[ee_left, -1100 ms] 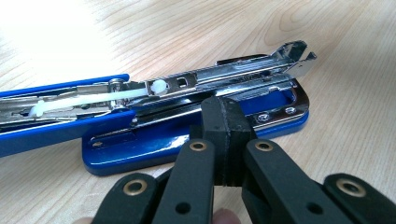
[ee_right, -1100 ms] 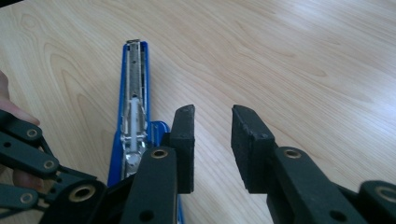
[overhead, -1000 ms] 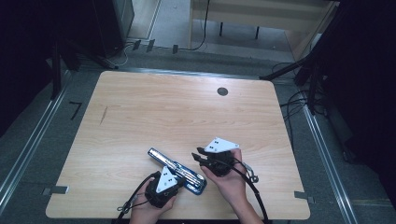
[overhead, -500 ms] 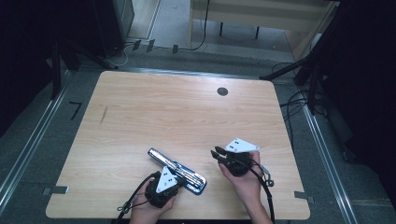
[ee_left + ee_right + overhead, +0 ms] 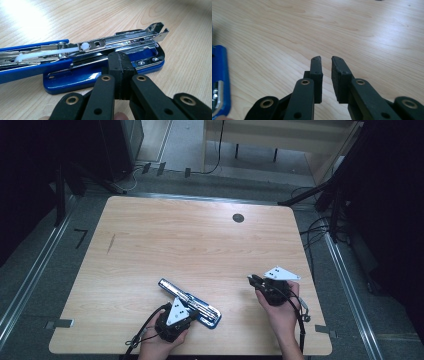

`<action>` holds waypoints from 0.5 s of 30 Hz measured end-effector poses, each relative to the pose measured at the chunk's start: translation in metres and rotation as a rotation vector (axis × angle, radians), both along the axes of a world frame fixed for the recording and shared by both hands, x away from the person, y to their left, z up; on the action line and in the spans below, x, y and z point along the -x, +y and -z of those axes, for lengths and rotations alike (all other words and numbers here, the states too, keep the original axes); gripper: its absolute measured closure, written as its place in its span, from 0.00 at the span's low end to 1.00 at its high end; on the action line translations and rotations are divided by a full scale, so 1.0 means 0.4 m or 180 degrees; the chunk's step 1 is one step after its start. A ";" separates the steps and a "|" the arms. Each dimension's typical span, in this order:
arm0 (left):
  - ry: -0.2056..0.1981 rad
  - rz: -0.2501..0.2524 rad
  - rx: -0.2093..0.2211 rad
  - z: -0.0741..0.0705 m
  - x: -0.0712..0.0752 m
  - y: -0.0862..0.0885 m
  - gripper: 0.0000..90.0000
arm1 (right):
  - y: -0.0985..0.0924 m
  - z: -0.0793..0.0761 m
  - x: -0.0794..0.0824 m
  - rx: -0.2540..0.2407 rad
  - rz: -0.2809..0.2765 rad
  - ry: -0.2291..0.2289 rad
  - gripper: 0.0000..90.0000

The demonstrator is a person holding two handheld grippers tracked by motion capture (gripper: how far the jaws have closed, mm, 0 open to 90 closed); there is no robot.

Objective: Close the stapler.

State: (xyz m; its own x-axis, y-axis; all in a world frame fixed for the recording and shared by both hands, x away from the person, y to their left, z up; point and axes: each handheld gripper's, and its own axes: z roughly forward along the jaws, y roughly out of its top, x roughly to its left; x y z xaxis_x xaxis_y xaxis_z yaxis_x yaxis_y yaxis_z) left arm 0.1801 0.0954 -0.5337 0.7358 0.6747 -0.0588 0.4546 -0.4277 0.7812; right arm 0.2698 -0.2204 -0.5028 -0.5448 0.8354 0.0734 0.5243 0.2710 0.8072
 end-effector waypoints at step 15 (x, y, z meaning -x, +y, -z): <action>-0.0009 0.0004 -0.0011 0.000 0.000 0.000 1.00 | -0.021 0.053 -0.046 0.0149 0.0005 0.0127 0.89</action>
